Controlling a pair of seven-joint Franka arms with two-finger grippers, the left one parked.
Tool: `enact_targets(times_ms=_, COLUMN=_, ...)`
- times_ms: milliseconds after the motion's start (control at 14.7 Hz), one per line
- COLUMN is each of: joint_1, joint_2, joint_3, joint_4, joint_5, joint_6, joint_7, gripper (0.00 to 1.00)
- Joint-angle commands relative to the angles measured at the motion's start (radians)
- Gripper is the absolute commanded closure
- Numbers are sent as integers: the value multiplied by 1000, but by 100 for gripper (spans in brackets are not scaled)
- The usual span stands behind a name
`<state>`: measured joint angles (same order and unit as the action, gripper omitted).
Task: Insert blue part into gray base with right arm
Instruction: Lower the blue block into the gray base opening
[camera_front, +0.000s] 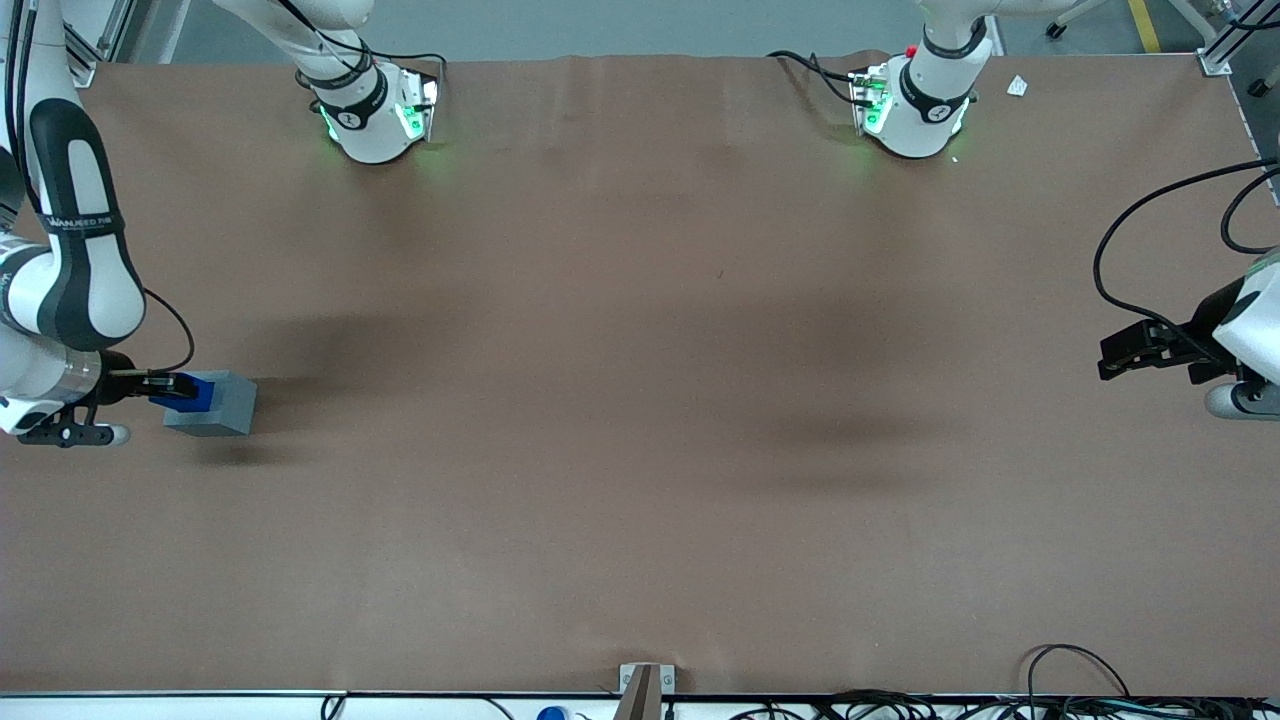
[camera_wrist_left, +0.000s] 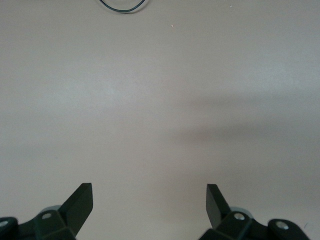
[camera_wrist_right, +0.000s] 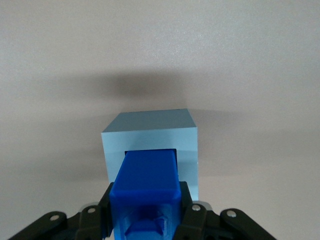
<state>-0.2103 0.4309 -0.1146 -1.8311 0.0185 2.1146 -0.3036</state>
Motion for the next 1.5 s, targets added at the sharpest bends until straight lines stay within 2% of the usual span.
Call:
enact_targets(times_ms=0, joint_1=-20, joint_2=6, joint_3=16, joint_4=4, joint_5=-11, joint_6=13, joint_7=-9, gripper=93)
enact_targets(times_ms=136, joint_1=-20, joint_2=14, joint_3=16, joint_4=4, joint_5=-11, joint_6=25, joint_7=-9, gripper=89)
enact_targets(times_ms=273, joint_1=-20, joint_2=16, joint_3=16, joint_4=4, joint_5=-11, joint_6=25, joint_7=-9, gripper=73)
enact_targets(times_ms=341, joint_1=-20, joint_2=16, joint_3=16, joint_4=4, joint_5=-11, joint_6=25, joint_7=-9, gripper=53)
enact_targets(times_ms=409, joint_1=-20, joint_2=16, joint_3=16, joint_4=4, joint_5=-9, joint_6=25, joint_7=-9, gripper=22)
enact_targets(times_ms=477, joint_1=-18, joint_2=16, joint_3=16, joint_4=4, joint_5=-9, joint_6=24, joint_7=-9, gripper=0)
enact_targets(times_ms=682, joint_1=-3, joint_2=0, joint_3=18, joint_4=10, joint_5=-9, joint_6=-4, joint_7=3, gripper=0)
enact_targets(times_ms=818, joint_1=17, joint_2=-61, joint_3=24, joint_4=45, joint_5=-3, joint_6=-129, joint_7=9, gripper=0)
enact_targets(times_ms=1091, joint_1=129, joint_2=-122, joint_3=24, joint_4=212, joint_5=5, joint_6=-407, joint_7=99, gripper=0)
enact_targets(times_ms=1432, joint_1=304, joint_2=-285, joint_3=24, joint_4=219, joint_5=5, joint_6=-493, joint_7=294, gripper=0)
